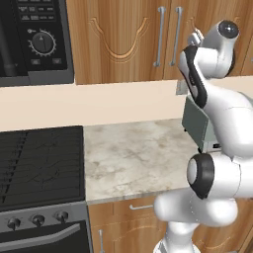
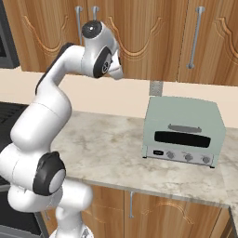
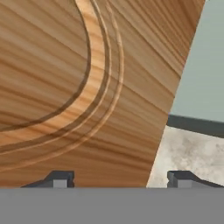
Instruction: Close all open cabinet doors.
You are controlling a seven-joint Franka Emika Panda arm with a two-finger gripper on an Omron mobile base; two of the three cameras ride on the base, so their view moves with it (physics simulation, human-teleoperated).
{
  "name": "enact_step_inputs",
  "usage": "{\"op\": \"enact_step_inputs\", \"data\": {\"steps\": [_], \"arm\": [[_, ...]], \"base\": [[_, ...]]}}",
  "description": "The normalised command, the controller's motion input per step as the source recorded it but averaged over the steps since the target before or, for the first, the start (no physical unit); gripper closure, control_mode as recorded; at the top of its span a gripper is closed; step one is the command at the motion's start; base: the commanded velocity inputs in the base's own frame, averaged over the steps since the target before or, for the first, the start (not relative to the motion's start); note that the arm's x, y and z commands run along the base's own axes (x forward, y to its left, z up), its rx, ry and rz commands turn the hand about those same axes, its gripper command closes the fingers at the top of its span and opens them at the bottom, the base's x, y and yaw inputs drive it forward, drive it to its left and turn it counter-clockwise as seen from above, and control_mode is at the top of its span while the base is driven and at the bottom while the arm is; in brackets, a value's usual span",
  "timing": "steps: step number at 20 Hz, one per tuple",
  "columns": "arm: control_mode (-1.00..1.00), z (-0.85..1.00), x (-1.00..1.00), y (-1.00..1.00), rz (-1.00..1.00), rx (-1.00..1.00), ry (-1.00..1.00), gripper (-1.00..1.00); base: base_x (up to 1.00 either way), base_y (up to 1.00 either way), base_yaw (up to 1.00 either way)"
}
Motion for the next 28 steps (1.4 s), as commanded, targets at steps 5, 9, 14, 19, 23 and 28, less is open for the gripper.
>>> {"op": "enact_step_inputs", "data": {"steps": [5, 9, 14, 19, 23, 28], "arm": [[-1.0, -0.13, -0.64, -0.29, -0.15, -0.04, 0.0, -1.0], [-1.0, 0.01, -0.79, -0.15, -0.17, 0.03, -0.02, -1.0], [-1.0, 0.01, -0.66, 0.1, -0.05, 0.01, 0.0, -1.0], [-1.0, 0.0, -0.53, 0.38, 0.04, 0.0, 0.0, -1.0], [-1.0, 0.0, -0.52, 0.39, 0.03, 0.04, 0.04, -1.0], [-1.0, 0.0, -0.41, 0.37, 0.0, 0.09, 0.14, -1.0]], "base": [[0.0, 0.0, 0.0], [0.0, 0.0, 0.0], [0.0, 0.0, 0.0], [0.0, 0.0, 0.0], [0.0, 0.0, 0.0], [0.0, 0.0, 0.0]]}}
